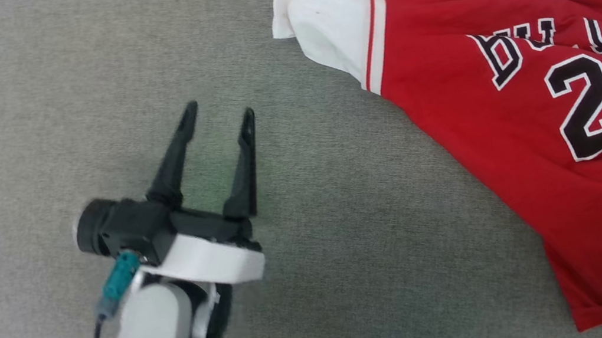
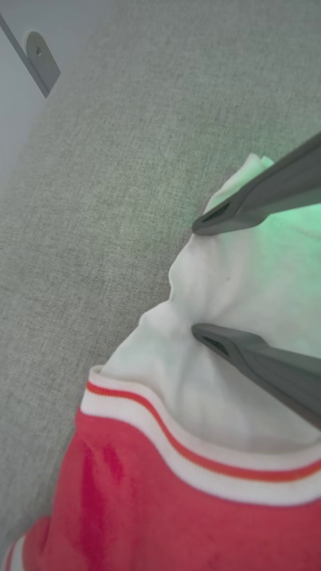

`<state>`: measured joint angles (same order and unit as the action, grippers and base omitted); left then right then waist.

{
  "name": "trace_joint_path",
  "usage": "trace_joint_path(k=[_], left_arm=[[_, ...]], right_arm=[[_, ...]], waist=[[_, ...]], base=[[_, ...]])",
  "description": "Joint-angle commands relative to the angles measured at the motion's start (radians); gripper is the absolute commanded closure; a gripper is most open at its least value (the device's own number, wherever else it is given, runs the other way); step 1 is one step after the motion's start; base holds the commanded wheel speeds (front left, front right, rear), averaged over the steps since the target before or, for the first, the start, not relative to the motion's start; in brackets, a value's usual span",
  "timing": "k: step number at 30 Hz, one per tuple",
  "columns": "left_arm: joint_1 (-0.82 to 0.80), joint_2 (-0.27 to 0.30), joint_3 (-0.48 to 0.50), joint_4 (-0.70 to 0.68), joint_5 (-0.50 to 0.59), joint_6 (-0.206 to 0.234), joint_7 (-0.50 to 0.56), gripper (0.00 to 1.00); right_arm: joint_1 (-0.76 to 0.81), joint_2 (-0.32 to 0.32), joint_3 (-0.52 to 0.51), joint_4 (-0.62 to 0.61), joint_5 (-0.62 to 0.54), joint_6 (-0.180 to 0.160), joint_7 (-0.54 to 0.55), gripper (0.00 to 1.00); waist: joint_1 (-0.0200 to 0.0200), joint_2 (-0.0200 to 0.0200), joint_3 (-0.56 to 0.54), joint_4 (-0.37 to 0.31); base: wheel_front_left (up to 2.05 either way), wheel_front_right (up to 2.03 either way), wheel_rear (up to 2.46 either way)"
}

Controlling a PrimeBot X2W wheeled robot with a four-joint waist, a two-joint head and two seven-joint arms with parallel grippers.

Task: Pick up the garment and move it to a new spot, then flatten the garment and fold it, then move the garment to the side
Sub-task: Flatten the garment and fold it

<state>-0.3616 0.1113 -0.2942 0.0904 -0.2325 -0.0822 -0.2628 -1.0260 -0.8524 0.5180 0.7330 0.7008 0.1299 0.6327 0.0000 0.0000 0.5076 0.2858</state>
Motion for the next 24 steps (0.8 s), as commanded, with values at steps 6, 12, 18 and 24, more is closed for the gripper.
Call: trace_joint_path(k=[6, 12, 18, 24], left_arm=[[-0.205, 0.088, -0.047, 0.067, 0.040, -0.042, -0.001, 0.00], [-0.506, 0.183, -0.218, 0.237, -0.163, -0.049, 0.206, 0.00], [-0.725, 0.250, -0.388, 0.357, -0.495, -0.047, 0.505, 0.00], [-0.897, 0.298, -0.530, 0.493, -0.688, -0.047, 0.732, 0.00]], right_arm=[[0.023, 0.022, 0.065, 0.010, 0.028, 0.000, 0.021, 1.00], [-0.018, 0.042, 0.099, -0.029, 0.046, 0.001, 0.010, 1.00], [-0.059, 0.056, 0.127, -0.061, 0.054, 0.000, -0.007, 1.00], [-0.086, 0.065, 0.176, -0.093, 0.060, 0.000, -0.012, 1.00]], waist=[[0.0000, 0.0000, 0.025, -0.032], [0.0000, 0.0000, 0.051, -0.079], [0.0000, 0.0000, 0.085, -0.122], [0.0000, 0.0000, 0.121, -0.156]], base=[[0.00, 0.00, 0.00], [0.00, 0.00, 0.00], [0.00, 0.00, 0.00], [0.00, 0.00, 0.00]])
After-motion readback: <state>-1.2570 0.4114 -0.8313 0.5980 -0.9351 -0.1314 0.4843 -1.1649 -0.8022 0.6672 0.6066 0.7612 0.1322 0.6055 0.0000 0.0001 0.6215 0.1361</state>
